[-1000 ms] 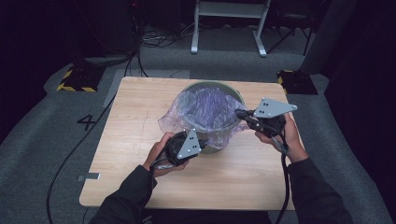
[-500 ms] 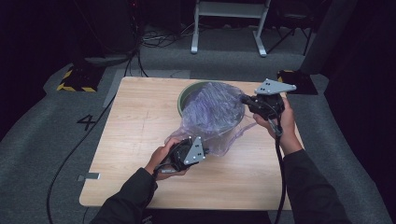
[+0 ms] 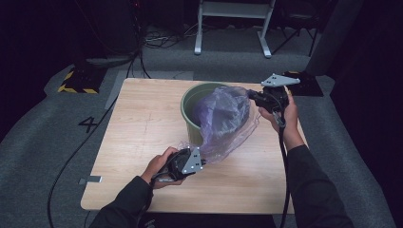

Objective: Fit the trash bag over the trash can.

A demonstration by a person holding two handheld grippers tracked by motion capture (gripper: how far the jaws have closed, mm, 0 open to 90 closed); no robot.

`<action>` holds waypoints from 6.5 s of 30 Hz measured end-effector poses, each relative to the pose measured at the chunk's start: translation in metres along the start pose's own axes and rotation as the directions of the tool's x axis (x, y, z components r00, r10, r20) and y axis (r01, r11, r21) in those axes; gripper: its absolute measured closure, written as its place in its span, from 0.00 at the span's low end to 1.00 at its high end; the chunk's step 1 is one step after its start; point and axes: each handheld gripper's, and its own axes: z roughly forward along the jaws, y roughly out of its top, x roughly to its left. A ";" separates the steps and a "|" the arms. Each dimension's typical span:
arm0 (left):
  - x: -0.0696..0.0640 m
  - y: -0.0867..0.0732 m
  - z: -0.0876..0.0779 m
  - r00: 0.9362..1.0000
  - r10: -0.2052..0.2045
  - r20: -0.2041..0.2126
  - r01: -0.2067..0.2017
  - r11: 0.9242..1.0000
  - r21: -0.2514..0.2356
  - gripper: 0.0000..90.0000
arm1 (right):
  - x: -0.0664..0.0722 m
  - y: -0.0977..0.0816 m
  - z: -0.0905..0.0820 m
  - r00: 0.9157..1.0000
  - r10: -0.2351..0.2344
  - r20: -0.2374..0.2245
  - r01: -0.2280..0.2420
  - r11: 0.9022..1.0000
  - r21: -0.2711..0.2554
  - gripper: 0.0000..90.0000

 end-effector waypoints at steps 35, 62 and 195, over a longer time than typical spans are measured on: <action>0.035 0.032 -0.073 0.956 -0.223 -0.193 0.154 0.936 -0.317 0.37 | 0.016 0.002 -0.008 0.999 -0.048 -0.017 0.048 0.998 0.031 0.97; 0.139 -0.006 -0.064 0.812 -0.557 -0.171 0.443 0.780 -0.442 0.99 | -0.008 -0.008 0.014 0.999 -0.001 -0.036 0.002 1.000 0.008 0.94; 0.088 -0.034 -0.017 0.910 -0.376 -0.177 0.356 0.925 -0.132 0.70 | 0.007 -0.093 -0.009 0.963 -0.175 -0.205 0.182 0.983 0.014 0.33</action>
